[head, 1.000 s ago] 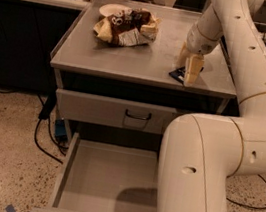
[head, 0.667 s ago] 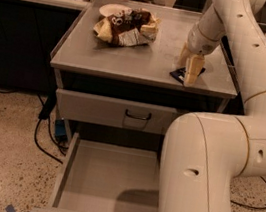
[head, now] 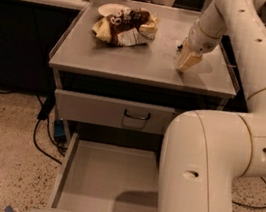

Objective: Place rxbar blueberry into middle drawer

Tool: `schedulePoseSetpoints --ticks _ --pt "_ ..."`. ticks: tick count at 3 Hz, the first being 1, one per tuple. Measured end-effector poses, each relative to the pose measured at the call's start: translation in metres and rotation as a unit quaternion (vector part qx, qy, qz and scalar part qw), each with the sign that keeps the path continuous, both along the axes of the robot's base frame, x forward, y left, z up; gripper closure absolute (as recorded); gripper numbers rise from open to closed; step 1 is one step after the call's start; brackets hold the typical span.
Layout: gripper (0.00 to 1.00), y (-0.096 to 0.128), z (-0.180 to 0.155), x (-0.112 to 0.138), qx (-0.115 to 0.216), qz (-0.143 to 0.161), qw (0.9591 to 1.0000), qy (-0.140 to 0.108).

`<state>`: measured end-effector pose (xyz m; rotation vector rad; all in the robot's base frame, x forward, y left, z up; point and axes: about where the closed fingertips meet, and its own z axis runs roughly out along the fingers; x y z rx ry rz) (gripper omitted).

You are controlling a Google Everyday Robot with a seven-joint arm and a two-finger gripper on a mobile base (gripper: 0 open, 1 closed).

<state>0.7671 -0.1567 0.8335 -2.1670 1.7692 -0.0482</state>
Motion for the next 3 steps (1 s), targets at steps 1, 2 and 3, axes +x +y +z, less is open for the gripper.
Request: schedulePoseSetpoints --ticks 1,2,3 --pt "1.00 0.0005 0.0335 -0.0036 -0.013 -0.002 0.9996 -0.024" --pt "1.00 0.0023 0.0319 -0.0013 -0.011 -0.001 0.9996 -0.027" --pt "0.82 0.0023 0.0319 -0.0013 -0.011 -0.001 0.9996 -0.027"
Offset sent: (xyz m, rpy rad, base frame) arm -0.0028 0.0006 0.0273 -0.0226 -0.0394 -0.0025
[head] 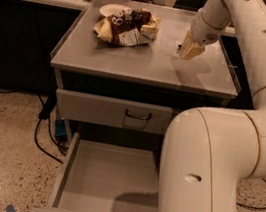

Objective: Place rxbar blueberry into middle drawer

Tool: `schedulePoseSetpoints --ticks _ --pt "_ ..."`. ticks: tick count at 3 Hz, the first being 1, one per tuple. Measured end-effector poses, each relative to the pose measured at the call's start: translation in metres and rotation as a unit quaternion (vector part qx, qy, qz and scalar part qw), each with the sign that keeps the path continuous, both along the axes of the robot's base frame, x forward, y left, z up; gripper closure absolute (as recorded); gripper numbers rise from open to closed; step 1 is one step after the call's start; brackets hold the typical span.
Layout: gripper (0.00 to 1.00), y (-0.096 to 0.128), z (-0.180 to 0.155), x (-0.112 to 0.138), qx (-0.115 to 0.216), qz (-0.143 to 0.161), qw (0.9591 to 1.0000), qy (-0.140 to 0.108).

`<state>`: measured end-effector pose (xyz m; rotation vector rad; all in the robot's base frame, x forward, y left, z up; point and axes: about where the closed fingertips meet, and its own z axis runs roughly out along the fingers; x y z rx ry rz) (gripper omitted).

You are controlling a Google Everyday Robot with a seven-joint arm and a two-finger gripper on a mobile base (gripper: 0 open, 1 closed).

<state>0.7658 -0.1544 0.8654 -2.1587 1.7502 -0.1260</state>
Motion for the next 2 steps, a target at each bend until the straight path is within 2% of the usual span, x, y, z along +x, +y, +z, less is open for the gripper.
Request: schedulePoseSetpoints --ticks 1,2 --pt "0.59 0.000 0.000 0.000 0.000 0.000 1.0000 0.000" --pt "0.37 -0.020 0.042 -0.002 0.010 -0.018 0.9984 -0.053"
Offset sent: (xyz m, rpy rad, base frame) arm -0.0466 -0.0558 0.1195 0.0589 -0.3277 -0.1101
